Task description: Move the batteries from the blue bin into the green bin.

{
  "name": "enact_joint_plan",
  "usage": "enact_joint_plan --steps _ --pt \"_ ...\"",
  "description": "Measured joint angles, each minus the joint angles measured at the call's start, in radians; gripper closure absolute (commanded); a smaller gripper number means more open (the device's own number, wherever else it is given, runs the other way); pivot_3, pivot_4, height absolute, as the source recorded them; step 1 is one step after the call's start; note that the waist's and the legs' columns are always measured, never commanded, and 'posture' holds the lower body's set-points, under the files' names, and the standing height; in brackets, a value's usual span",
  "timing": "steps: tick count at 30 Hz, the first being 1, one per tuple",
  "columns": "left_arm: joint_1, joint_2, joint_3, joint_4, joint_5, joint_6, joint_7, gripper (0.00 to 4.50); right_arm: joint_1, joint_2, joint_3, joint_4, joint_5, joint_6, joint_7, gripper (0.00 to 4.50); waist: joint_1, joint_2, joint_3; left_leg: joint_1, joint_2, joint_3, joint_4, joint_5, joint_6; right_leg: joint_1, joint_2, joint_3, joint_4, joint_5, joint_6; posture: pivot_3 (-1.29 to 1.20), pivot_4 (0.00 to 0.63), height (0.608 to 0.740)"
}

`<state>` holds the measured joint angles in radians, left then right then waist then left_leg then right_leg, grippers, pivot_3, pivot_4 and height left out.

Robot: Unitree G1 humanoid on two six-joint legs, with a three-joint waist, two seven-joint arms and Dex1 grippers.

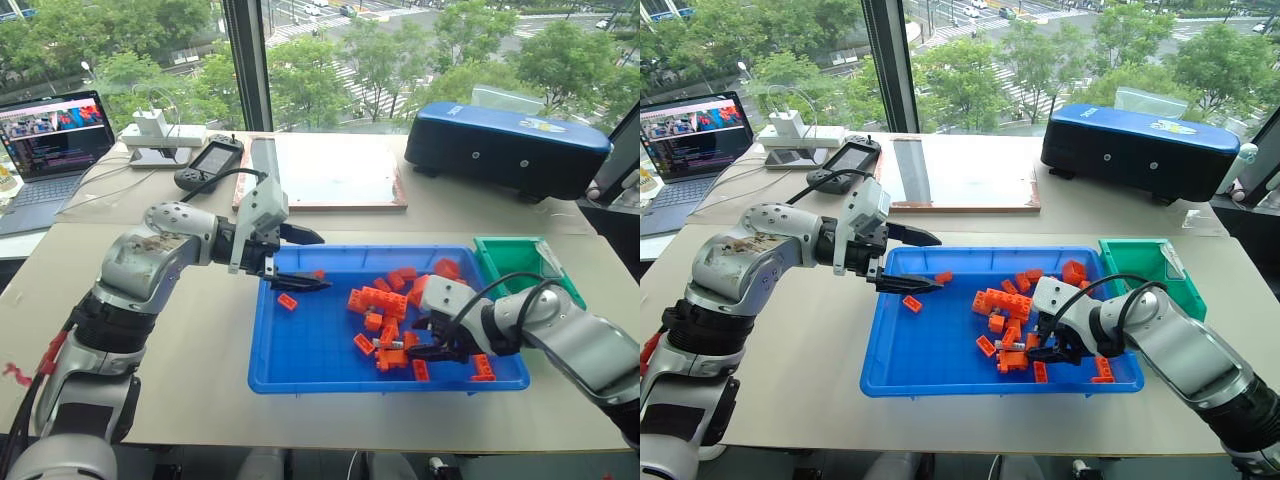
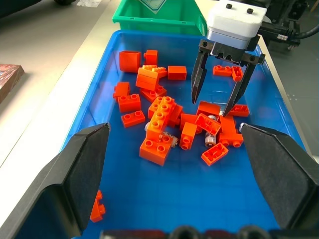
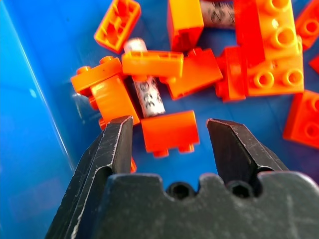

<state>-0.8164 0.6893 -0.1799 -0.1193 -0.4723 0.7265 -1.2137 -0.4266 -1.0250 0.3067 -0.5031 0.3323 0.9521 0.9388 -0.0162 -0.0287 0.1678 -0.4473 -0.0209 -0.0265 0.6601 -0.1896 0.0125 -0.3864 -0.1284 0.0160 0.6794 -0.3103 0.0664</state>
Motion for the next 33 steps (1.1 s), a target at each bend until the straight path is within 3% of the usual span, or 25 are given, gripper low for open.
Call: enact_joint_plan --steps 26,27,30,33 --pt "0.0 -0.006 -0.014 0.003 0.01 -0.011 0.004 0.0 0.004 0.014 0.033 0.03 -0.026 0.016 0.004 1.72 -0.001 0.0 0.0 0.0 0.0 0.0 0.0 0.0 0.0 0.0 0.0 0.0 0.0 0.0 0.0 0.0 0.15 0.732" --pt "0.0 -0.006 -0.014 0.007 0.012 -0.014 0.004 0.0 0.006 0.016 0.035 0.027 -0.028 0.016 0.003 2.23 -0.001 0.0 0.0 0.0 0.0 0.0 0.0 0.0 0.0 0.0 0.0 0.0 0.0 0.0 0.0 0.0 0.15 0.732" --pt "0.0 -0.006 -0.014 0.013 0.021 -0.03 0.002 0.0 0.004 0.023 0.034 0.025 -0.037 0.016 -0.009 3.04 -0.001 0.0 0.0 0.0 0.0 0.0 0.0 0.0 0.0 0.0 0.0 0.0 0.0 0.0 0.0 0.0 0.15 0.732" --pt "0.0 -0.006 -0.014 0.018 0.022 -0.034 0.0 0.0 0.003 0.026 0.033 0.028 -0.038 0.016 -0.013 3.04 0.0 0.0 0.0 0.0 0.0 0.0 0.0 0.0 0.0 0.0 0.0 0.0 0.0 0.0 0.0 0.0 0.15 0.732"
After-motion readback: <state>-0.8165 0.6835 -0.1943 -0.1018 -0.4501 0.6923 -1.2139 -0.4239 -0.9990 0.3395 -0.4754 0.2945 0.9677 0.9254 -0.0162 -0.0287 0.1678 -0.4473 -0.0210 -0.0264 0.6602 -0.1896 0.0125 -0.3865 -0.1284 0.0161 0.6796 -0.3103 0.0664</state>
